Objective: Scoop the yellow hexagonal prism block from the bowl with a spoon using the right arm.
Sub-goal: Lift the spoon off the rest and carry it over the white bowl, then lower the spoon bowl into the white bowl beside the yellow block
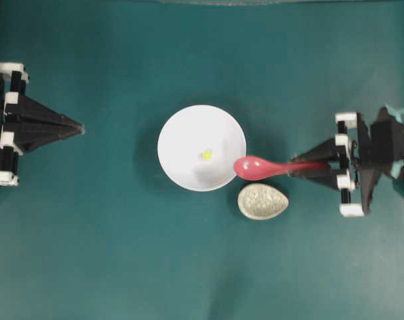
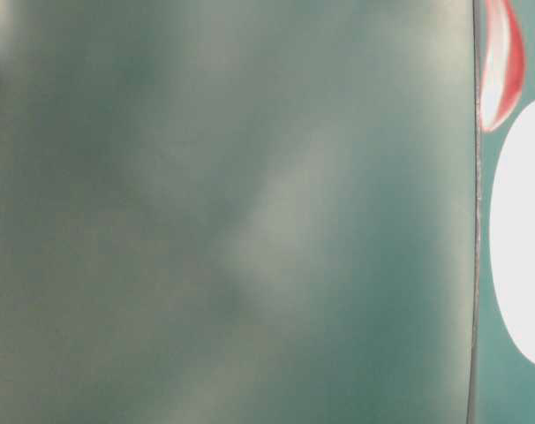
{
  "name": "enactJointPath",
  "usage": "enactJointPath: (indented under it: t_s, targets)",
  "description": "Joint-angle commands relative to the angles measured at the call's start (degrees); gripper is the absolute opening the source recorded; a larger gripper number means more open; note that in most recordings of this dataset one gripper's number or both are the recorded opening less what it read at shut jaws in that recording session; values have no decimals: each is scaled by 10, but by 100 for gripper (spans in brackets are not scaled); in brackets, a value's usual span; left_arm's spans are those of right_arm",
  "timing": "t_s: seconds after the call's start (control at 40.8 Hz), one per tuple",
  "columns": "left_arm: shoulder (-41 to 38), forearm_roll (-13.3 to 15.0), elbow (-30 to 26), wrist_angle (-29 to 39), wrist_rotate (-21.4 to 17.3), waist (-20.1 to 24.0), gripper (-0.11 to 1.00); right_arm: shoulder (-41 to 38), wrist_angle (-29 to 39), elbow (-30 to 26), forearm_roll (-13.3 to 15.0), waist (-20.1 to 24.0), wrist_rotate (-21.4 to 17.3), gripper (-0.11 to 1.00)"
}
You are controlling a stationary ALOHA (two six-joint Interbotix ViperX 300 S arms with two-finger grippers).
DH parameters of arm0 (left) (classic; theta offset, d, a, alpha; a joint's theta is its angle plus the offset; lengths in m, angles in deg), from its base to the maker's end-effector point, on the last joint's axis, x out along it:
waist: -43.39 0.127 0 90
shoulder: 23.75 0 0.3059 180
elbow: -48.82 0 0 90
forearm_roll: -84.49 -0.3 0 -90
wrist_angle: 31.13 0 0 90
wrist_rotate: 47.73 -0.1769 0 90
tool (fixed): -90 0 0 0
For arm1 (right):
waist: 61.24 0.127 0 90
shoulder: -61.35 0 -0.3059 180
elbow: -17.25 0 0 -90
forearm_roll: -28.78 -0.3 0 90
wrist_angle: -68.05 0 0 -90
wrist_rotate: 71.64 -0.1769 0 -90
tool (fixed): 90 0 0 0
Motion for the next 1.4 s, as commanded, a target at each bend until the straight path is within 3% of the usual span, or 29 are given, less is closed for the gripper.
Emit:
enactJointPath:
  t_s: [0.0,0.417,0.785,1.055,1.374]
  targets:
    - [-2,-2,-11,-5,-1,1,-1,24,94,-46,5,-42,20,22]
    - [1,-1,-12,-8,-1,1,-1,-21,385,-200,24,-154,37,22]
    - [1,-1,-11,-15,-1,1,-1,-120,610,-339,33,-200,37,22]
    - [1,-1,-12,-15,-1,1,-1,-184,705,-418,47,-208,33,22]
    - [1,-1,-12,-15,-1,1,-1,-218,774,-467,49,-216,31,22]
